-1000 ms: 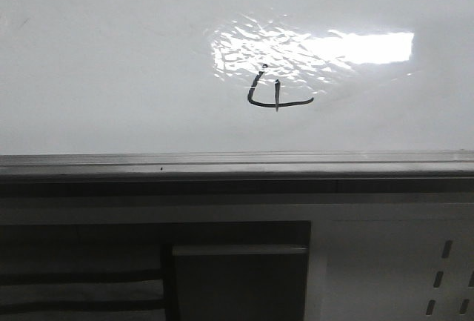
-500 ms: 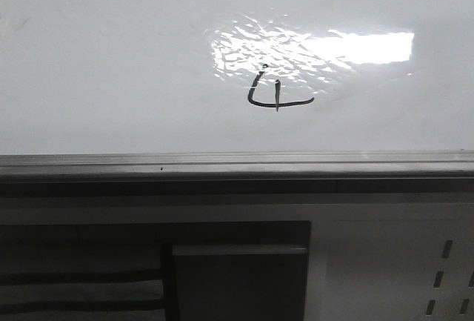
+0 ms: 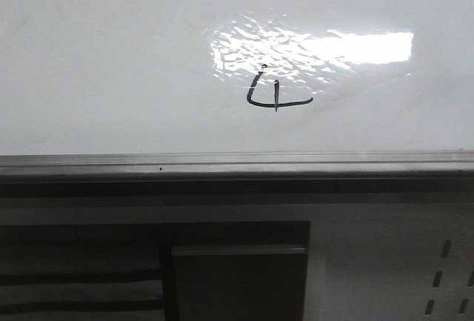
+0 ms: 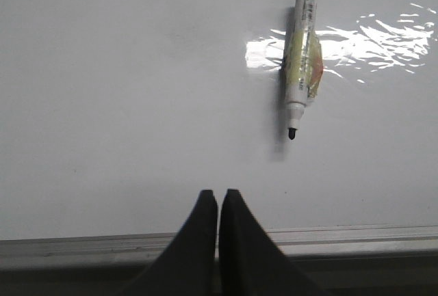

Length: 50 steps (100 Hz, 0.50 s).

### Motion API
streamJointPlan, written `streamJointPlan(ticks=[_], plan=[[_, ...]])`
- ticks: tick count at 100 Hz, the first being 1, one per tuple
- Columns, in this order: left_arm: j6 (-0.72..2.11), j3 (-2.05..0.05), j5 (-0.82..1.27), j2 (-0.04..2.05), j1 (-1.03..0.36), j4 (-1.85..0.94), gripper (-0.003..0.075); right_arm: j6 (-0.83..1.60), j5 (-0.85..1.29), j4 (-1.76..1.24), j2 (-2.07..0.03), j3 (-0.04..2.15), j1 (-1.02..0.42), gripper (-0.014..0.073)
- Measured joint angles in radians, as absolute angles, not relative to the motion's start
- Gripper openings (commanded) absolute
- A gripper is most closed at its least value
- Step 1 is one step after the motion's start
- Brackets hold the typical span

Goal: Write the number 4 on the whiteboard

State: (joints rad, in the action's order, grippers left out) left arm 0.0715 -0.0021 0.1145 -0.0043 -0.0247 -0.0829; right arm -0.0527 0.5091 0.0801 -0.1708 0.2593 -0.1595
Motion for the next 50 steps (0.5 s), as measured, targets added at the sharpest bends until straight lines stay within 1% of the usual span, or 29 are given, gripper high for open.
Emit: streamJointPlan(ticks=[11,23,35,50], plan=[[0.072,-0.002,0.115,-0.004,-0.025,-0.083,-0.002,-0.053,0.403,0.06,-0.074,0.157,-0.089,-0.0071],[0.072,-0.002,0.115,-0.004,-0.025,-0.083,-0.002,-0.053,0.282,0.031,-0.021,0.067,-0.035,-0.0071],[0.072,-0.002,0.115,-0.004,-0.025,-0.083,-0.002,-0.053,0.159,0.021,0.001,-0.007,-0.016,-0.0071],[0.072,-0.002,0.115,-0.004,-0.025,-0.083,-0.002,-0.053,0.101,0.017,0.008,-0.008,-0.012,-0.0071]])
